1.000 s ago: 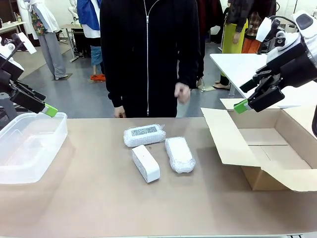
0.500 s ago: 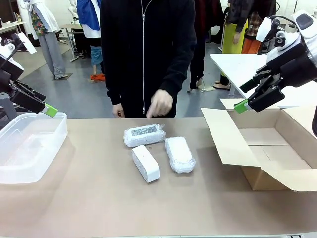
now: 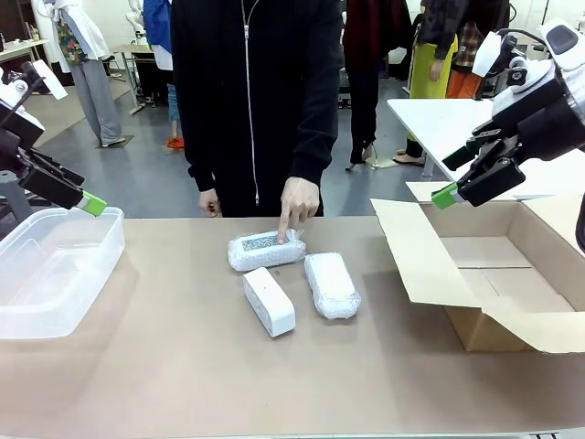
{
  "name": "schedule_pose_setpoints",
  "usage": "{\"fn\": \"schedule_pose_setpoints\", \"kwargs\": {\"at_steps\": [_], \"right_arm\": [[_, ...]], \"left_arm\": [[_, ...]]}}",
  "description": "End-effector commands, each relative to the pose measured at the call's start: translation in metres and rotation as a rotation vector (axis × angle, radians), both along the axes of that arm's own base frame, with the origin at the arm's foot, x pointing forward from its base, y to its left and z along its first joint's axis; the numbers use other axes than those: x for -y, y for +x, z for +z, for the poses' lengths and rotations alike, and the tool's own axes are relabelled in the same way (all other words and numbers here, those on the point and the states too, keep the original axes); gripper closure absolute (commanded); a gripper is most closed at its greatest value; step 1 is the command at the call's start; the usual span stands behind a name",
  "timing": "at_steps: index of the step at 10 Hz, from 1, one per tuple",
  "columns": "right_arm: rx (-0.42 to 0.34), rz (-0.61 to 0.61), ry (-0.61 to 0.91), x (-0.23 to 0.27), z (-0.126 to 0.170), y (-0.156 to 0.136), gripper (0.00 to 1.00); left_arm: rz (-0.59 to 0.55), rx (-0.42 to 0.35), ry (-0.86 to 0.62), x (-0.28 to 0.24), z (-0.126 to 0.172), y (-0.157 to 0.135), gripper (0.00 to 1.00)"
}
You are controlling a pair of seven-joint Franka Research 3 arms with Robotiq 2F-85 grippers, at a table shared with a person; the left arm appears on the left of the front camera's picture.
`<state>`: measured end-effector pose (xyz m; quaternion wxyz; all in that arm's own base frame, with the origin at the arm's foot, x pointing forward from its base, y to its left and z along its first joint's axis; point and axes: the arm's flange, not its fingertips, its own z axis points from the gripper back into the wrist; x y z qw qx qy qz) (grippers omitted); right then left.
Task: Separate and place wrapped and unwrapped clocks.
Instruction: Pick up the Digital clock indicated by the person.
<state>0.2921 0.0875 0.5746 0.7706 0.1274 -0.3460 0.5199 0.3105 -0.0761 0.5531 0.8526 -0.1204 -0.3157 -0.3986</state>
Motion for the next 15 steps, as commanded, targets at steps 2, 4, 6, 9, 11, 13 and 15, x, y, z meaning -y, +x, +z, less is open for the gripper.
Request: {"fn": "schedule_pose_setpoints", "kwargs": {"at_steps": [2,4,6,9,11,13,15], "right_arm": [[-0.006,0.012,0.009,-0.001,-0.002,-0.001,0.0],[-0.006,0.012,0.009,-0.001,-0.002,-0.001,0.0],[-0.006,0.012,0.009,-0.001,-0.002,-0.001,0.0],[-0.006,0.012,0.009,-0.001,-0.002,-0.001,0.0],[-0.006,0.012,0.009,-0.001,-0.002,-0.001,0.0],[-0.006,0.012,0.009,-0.001,-0.002,-0.001,0.0],[-0.006,0.012,0.009,-0.001,-0.002,-0.001,0.0]], "left_arm": [[-0.004,-0.007,-0.001,-0.002,0.0,-0.002,0.0],[-0.004,-0.007,-0.001,-0.002,0.0,-0.002,0.0],[-0.004,-0.007,-0.001,-0.002,0.0,-0.002,0.0],[-0.004,-0.007,-0.001,-0.002,0.0,-0.002,0.0],[0.0,0.0,0.0,0.0,0.0,0.0,0.0],[0.094,-0.148,0.02,0.055,0.001,0.007,0.0],[0.301,-0.31,0.015,0.108,-0.006,0.013,0.0]]}}
